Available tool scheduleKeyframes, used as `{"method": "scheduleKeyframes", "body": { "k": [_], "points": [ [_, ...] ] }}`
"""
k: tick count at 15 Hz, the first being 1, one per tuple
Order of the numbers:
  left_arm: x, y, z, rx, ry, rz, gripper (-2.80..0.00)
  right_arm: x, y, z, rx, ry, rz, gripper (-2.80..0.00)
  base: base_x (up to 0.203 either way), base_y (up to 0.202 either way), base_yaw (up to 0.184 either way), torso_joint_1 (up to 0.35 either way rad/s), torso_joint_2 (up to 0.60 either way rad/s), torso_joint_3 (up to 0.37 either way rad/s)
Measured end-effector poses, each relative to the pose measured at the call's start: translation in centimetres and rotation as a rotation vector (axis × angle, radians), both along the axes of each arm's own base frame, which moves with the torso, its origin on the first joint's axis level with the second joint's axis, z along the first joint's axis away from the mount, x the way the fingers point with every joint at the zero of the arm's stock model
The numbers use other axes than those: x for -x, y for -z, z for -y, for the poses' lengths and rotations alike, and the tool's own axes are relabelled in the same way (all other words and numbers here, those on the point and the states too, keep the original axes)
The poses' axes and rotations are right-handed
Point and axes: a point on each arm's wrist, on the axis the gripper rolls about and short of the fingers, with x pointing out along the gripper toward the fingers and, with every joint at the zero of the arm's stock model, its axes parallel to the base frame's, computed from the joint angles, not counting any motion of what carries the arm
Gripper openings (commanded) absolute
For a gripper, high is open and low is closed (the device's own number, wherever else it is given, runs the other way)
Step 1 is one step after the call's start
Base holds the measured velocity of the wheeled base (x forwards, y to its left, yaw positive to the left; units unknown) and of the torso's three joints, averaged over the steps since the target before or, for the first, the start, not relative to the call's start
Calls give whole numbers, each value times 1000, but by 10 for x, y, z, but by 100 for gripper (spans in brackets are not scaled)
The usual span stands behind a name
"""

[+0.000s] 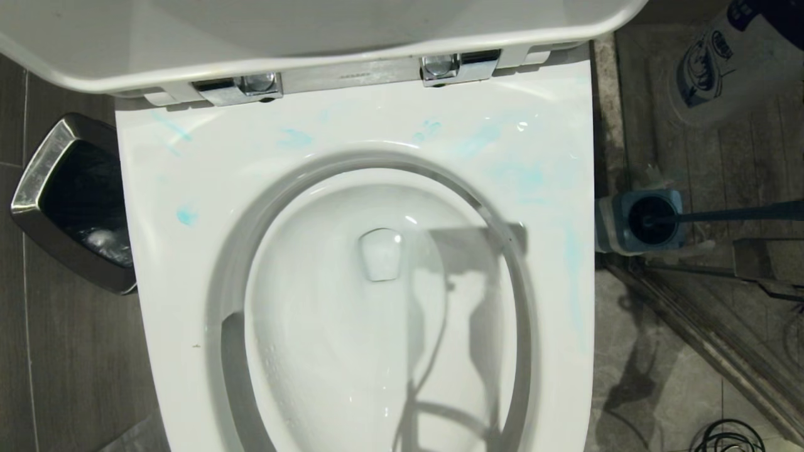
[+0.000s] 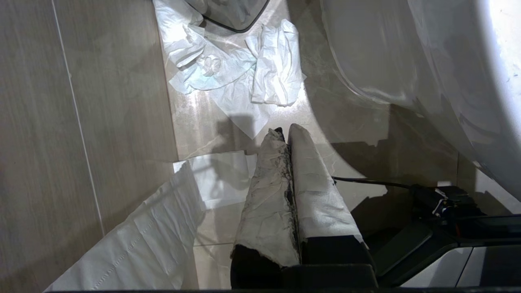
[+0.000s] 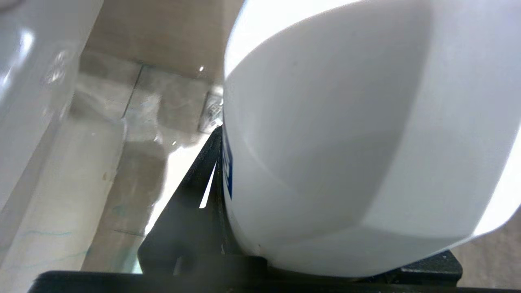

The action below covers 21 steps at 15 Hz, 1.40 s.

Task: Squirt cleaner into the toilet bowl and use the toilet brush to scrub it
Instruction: Pour in the cleaning agent

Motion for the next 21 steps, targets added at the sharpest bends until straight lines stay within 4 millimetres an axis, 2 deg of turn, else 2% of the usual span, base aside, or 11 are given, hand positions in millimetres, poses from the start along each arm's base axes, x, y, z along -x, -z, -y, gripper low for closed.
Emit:
{"method": "scheduleKeyframes", "body": {
  "k": [7,15,21],
  "points": [
    [0,0,0,17,-19,0,-280,16,-3,6,-10,-1,24,-280,0,0,0,1,2,5],
    [0,0,0,19,-19,0,-280,14,2,5,-10,-5,3,-280,0,0,0,0,4,177],
    [0,0,0,18,-19,-1,-280,5,12,1,-25,-22,-41,-280,0,0,0,0,1,203]
  ]
}}
